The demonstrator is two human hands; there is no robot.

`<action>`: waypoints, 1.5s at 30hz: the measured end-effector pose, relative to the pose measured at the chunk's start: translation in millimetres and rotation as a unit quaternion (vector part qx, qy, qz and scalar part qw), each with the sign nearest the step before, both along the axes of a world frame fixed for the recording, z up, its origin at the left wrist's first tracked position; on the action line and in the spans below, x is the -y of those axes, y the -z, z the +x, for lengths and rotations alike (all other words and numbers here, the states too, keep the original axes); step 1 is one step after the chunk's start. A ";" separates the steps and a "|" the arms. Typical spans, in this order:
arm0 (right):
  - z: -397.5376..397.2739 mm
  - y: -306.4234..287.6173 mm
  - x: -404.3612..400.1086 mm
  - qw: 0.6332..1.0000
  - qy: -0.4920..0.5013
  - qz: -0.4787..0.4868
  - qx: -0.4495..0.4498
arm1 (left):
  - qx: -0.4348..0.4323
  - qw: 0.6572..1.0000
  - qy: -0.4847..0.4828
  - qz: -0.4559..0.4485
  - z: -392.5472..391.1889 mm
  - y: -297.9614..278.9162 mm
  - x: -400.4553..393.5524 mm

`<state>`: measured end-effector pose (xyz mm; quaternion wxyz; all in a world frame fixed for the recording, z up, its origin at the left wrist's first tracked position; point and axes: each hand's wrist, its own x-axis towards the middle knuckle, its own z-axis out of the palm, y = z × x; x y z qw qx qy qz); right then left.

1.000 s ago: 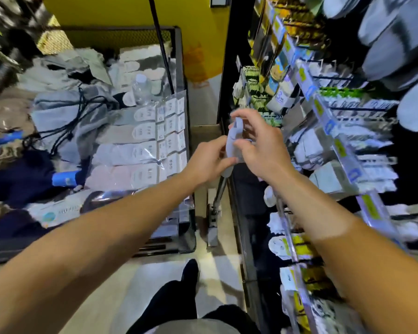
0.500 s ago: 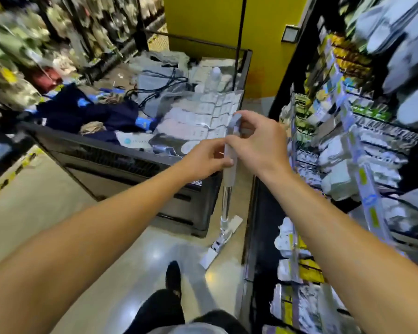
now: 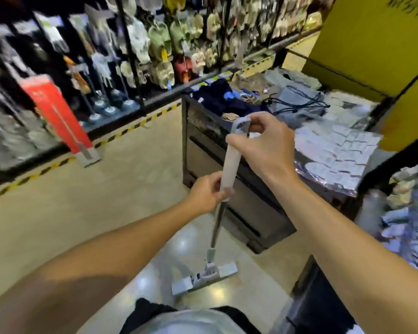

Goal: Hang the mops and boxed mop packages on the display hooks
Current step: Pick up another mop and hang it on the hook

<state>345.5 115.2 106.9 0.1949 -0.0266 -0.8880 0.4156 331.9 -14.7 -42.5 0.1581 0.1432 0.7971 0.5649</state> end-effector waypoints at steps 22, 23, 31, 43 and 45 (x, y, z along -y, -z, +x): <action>-172.2 -7.6 583.0 0.849 -0.520 -0.093 0.021 | -0.068 0.921 -0.376 -0.072 -69.8 -97.8 575.6; -177.3 -12.6 607.4 0.838 -0.537 -0.095 0.016 | -0.068 0.911 -0.401 -0.065 -71.2 -103.4 595.9; -216.1 -64.1 795.1 0.767 -0.633 -0.106 -0.018 | -0.096 0.808 -0.578 -0.067 -81.1 -132.2 738.9; -234.4 -134.4 1029.5 0.758 -0.635 -0.119 -0.092 | -0.138 0.714 -0.670 -0.149 -103.6 -151.2 953.2; -231.2 -143.1 1071.6 0.765 -0.625 -0.125 -0.097 | -0.152 0.718 -0.661 -0.153 -102.8 -153.3 994.3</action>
